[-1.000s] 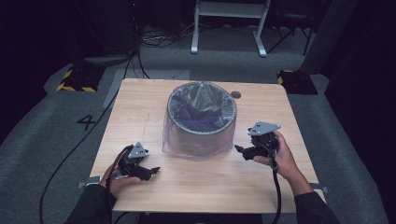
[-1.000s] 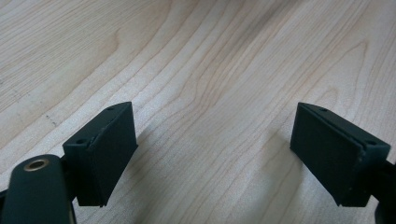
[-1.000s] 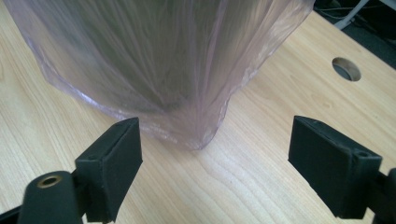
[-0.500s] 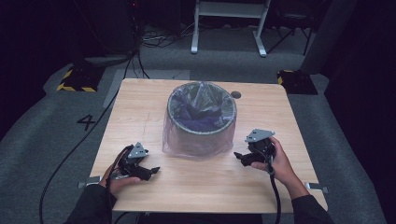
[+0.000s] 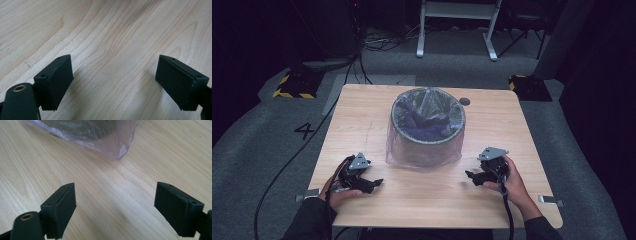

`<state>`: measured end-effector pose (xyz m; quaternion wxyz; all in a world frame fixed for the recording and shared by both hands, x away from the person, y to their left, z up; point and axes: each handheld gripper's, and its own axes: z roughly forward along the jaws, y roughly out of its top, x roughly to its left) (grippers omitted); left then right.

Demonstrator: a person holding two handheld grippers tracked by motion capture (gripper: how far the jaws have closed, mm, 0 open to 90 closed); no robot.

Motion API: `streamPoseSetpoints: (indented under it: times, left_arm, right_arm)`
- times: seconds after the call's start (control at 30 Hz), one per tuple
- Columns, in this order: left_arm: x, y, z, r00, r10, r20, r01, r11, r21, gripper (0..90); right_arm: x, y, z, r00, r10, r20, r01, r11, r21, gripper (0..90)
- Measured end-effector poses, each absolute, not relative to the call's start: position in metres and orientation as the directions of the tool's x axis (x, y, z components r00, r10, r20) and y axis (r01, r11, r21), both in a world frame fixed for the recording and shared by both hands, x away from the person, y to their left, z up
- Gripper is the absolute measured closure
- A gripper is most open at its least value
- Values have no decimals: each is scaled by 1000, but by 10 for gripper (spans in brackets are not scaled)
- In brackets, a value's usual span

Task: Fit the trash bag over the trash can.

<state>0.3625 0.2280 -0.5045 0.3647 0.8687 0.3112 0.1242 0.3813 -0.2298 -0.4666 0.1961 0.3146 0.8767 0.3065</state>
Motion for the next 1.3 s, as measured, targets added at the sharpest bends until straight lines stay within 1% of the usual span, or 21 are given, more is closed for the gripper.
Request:
streamPoseSetpoints:
  times: [0.4, 0.73, 1.07, 1.2, 1.3]
  left_arm:
    - [362, 228, -504, 775, 632, -11, 450, -540, 711, 140]
    - [362, 228, -504, 775, 632, -11, 450, -540, 711, 139]
    - [362, 228, -504, 775, 632, -11, 450, -540, 711, 139]
    - [362, 228, -504, 775, 632, -11, 450, -540, 711, 139]
    - [362, 228, -504, 775, 632, -11, 450, -540, 711, 140]
  right_arm:
    - [374, -245, -477, -701, 695, -162, 441, 600, 668, 174]
    - [366, -257, -484, -697, 695, -176, 434, 605, 668, 170]
    - [357, -272, -490, -681, 719, -142, 457, 568, 684, 169]
    - [354, -278, -493, -683, 717, -143, 457, 571, 682, 166]
    - [351, -285, -495, -669, 733, -123, 470, 546, 694, 165]
